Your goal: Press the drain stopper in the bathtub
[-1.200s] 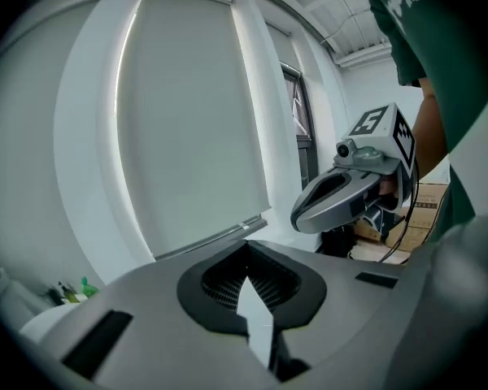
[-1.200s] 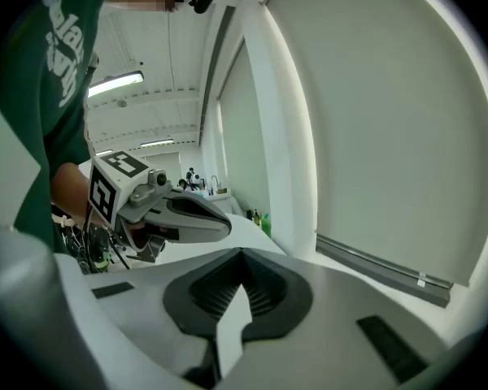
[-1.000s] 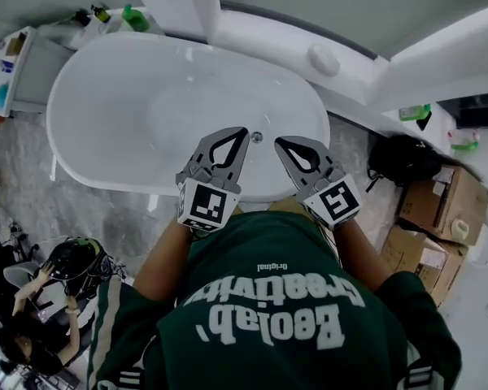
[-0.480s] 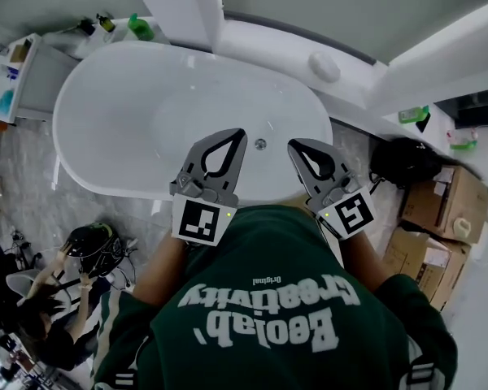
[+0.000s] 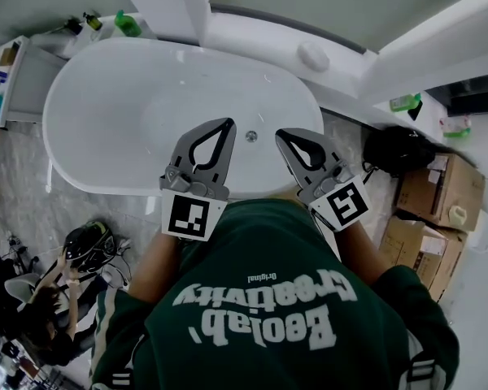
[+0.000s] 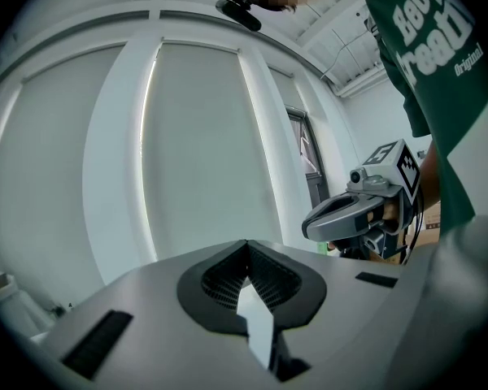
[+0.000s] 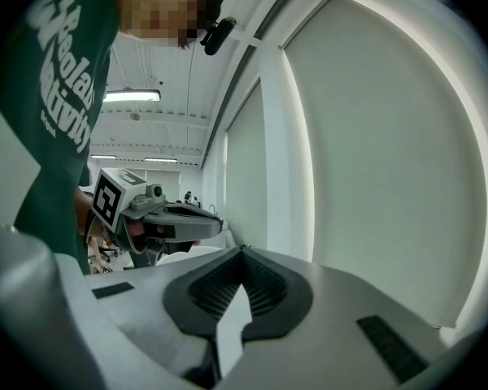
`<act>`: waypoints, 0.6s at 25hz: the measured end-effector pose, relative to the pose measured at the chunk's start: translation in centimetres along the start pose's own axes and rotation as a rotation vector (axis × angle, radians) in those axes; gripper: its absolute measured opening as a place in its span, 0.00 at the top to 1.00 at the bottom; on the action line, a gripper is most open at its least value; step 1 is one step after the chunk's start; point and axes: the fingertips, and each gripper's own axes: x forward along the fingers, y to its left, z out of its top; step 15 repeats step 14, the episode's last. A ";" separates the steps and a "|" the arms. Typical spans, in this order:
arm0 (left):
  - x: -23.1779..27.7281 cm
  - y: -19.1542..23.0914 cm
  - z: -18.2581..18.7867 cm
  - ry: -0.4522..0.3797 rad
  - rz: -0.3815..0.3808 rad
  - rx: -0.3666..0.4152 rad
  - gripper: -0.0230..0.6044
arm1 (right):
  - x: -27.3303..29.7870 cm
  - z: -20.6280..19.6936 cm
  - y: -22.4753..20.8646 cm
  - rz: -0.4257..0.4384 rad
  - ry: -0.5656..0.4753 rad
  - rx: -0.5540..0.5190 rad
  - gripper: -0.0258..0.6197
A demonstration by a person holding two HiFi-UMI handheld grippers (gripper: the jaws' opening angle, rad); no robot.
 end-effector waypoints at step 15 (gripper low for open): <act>0.3 -0.6 0.4 -0.019 -0.036 0.031 0.96 | -0.3 -0.1 0.3 -0.004 0.034 -0.038 0.94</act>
